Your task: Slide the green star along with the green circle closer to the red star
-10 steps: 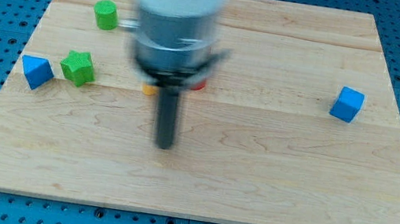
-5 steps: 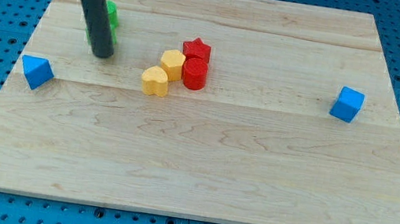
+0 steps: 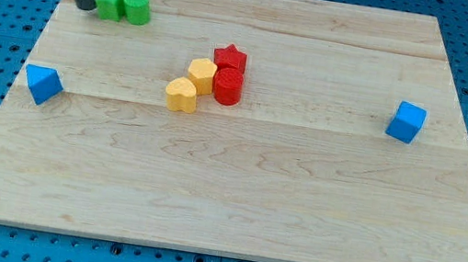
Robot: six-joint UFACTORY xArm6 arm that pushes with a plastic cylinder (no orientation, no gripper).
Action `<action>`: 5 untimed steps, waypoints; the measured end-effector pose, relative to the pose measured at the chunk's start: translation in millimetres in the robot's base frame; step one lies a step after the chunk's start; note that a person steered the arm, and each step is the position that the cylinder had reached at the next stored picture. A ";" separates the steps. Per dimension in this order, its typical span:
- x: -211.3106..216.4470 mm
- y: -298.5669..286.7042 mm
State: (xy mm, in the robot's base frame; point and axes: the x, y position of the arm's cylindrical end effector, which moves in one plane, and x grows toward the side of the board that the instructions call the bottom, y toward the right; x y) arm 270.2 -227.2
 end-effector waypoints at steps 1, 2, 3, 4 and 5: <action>-2.9 60.0; -3.0 102.8; -36.4 47.1; -58.8 92.7; 8.4 138.2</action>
State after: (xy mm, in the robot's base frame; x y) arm 278.5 -89.0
